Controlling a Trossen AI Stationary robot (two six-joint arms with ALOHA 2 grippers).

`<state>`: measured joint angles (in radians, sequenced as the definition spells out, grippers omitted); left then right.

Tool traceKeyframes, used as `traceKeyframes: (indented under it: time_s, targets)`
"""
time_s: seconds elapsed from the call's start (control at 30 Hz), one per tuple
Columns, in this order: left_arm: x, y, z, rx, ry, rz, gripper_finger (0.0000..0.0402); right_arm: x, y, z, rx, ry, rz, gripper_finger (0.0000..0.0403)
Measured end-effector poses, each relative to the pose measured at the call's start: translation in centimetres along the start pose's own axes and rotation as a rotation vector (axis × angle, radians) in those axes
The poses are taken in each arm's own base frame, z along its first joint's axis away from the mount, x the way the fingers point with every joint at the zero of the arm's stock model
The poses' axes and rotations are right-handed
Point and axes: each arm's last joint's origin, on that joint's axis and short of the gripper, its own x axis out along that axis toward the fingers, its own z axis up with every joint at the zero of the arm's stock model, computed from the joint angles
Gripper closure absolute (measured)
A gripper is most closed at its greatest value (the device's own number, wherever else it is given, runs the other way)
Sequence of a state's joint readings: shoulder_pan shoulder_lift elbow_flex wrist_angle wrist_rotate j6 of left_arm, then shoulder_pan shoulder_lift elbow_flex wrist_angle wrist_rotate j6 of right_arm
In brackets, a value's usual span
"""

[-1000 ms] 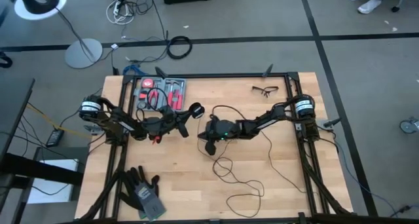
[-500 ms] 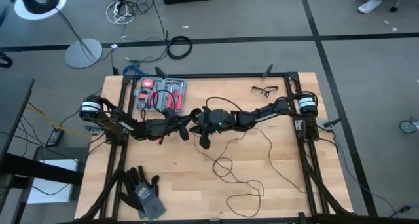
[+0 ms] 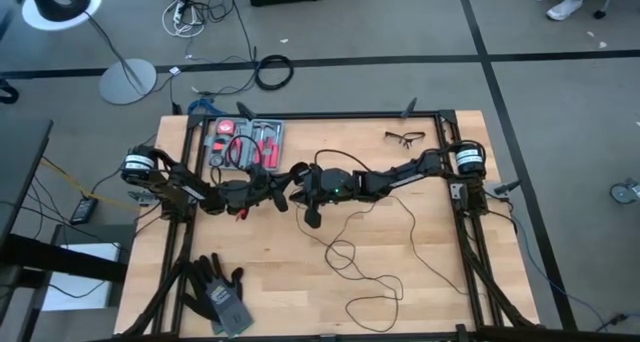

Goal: Coil cords
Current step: Coil the black wire on the black spool

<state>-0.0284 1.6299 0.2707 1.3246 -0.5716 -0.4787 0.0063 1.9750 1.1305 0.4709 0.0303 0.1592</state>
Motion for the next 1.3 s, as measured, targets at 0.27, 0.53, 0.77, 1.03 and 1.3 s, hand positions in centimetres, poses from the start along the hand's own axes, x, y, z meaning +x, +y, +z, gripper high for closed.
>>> traceKeyframes:
  time_s: [0.27,0.53,0.77,1.03,1.3]
  targets:
    - [0.0,-0.2,0.5,-0.060,-0.056,-0.001,0.0402,0.0,0.7,-0.8,-0.017,0.057,-0.012,0.0403]
    - [0.1,-0.3,0.6,-0.029,-0.057,-0.008,0.0402,0.0,2.0,-1.0,-0.062,0.053,0.020,0.0403]
    - [0.1,0.1,-0.2,0.019,0.019,0.018,0.0402,0.0,1.0,-0.5,-0.034,0.021,-0.005,0.0403]
    - [0.0,0.4,-0.8,0.081,0.083,0.033,0.0402,-0.6,0.0,0.2,0.001,0.040,-0.038,0.0403]
    - [0.0,0.5,-1.2,0.106,0.129,0.026,0.0402,-2.3,-0.8,2.1,0.001,0.048,-0.085,0.0403]
